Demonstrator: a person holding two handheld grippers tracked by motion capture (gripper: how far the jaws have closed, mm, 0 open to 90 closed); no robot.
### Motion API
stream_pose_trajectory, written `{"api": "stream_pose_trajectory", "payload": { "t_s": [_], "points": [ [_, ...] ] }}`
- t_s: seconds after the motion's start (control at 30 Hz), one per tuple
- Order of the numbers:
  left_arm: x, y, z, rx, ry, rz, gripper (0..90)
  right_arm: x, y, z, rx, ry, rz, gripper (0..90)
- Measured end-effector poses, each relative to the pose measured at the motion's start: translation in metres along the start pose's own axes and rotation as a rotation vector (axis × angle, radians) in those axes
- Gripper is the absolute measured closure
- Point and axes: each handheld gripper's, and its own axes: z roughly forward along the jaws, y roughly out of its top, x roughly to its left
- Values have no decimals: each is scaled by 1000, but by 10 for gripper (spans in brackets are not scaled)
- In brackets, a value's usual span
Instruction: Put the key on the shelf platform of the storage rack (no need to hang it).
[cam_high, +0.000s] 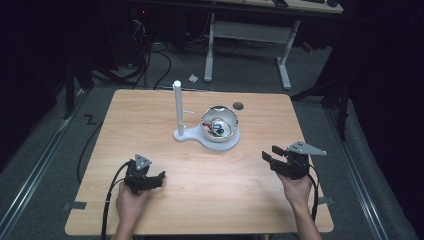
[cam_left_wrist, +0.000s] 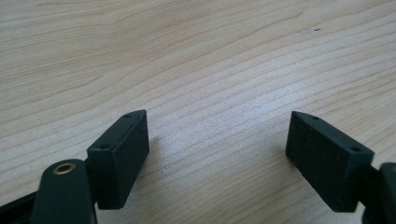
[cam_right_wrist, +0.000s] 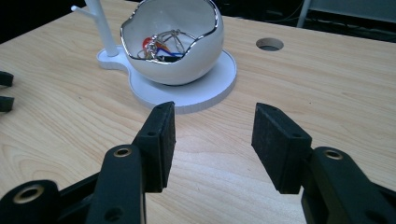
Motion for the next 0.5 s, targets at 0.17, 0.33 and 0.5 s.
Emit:
{"api": "stream_pose_trajectory", "payload": {
  "t_s": [0.17,0.33,0.5],
  "points": [
    [0,0,0,0,0,0,218,-2,-6,4,3,-8,14,503],
    [0,0,0,0,0,0,218,-1,-10,8,16,-8,4,505],
    [0,0,0,0,0,0,219,2,-18,15,44,-7,-14,504]
  ]
}}
